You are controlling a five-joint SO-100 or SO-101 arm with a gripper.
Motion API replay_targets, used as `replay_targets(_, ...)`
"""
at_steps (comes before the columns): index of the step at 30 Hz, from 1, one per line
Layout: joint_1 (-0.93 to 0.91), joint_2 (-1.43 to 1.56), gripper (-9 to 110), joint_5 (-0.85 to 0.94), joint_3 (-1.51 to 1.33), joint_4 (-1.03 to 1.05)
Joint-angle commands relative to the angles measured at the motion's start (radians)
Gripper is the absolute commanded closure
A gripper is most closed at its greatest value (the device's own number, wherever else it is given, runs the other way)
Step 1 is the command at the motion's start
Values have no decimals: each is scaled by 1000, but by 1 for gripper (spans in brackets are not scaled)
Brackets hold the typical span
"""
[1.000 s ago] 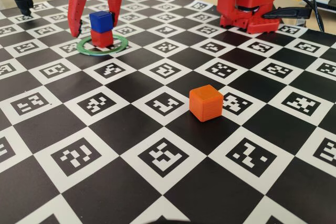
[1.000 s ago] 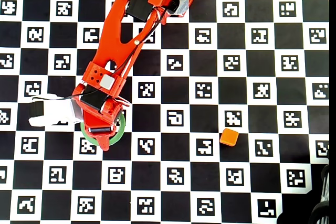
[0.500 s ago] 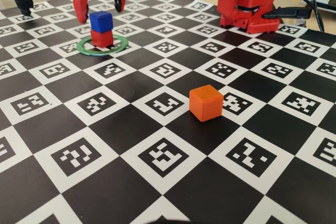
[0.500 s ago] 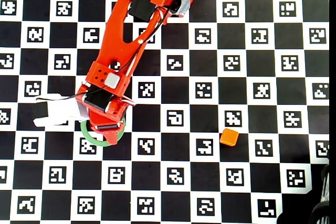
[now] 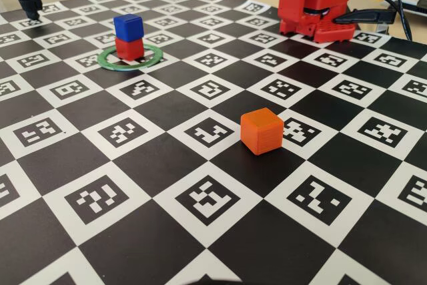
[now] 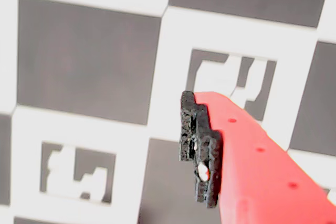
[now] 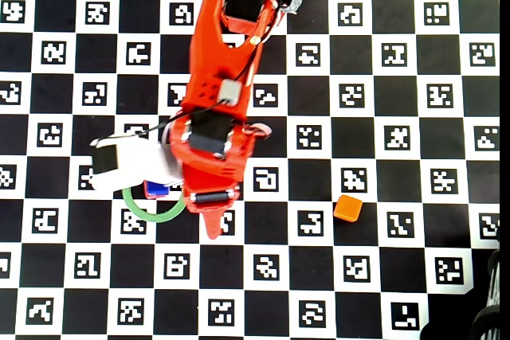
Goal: Grab the red cube then put it in the green circle then put the blue cube on top and finally the orange cube on top
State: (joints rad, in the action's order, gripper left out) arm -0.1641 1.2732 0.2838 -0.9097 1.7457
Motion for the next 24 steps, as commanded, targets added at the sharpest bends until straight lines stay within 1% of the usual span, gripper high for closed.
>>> replay_targets(1,77,124,59,-55,63,95)
replay_targets(6,192,132,59,-163,60,95)
replay_targets(14,385,94,60,-419,98,83)
replay_targets(16,419,84,62,-476,94,58)
replay_targets(19,465,83,63,-551,75,15)
replay_targets(24,517,75,60,-646,32,-66)
